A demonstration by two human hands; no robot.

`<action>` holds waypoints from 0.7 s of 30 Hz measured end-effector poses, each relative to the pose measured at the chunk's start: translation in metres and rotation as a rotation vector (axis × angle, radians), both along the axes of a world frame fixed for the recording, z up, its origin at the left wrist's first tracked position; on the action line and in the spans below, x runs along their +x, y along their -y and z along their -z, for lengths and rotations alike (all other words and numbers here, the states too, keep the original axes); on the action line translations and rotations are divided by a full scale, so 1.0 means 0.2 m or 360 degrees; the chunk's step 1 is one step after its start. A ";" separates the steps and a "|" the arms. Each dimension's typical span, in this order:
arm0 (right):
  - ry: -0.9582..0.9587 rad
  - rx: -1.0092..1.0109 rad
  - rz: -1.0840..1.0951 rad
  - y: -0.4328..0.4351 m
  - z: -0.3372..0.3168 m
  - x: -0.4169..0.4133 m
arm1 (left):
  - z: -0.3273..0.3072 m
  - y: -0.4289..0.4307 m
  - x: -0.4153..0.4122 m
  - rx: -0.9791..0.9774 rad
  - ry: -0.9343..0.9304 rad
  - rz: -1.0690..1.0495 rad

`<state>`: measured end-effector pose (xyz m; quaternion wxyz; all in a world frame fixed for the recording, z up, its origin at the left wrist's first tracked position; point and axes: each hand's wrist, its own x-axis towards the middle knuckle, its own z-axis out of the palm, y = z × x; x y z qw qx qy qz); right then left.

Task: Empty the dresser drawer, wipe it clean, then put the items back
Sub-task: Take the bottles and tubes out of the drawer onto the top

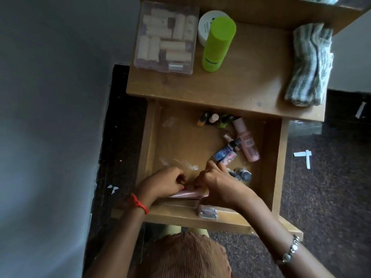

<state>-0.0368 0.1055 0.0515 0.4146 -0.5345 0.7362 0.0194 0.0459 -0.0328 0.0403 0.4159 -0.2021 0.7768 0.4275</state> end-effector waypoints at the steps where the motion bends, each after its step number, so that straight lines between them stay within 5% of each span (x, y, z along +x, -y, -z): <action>1: -0.0002 0.0028 -0.0017 0.00 0.00 -0.01 | 0.00 0.00 0.00 0.0024 0.0042 0.0030; 10: 0.0085 -0.0005 0.0037 0.01 0.01 -0.02 | -0.04 0.07 0.00 0.0307 0.0343 0.0149; 14: 0.0050 -0.0140 0.0151 0.03 -0.01 -0.04 | -0.08 0.11 0.01 0.0216 0.0042 0.0105; 21: 0.0390 -0.0360 0.0600 0.10 -0.29 -0.29 | -0.34 0.35 -0.07 0.0286 -0.0552 -0.0542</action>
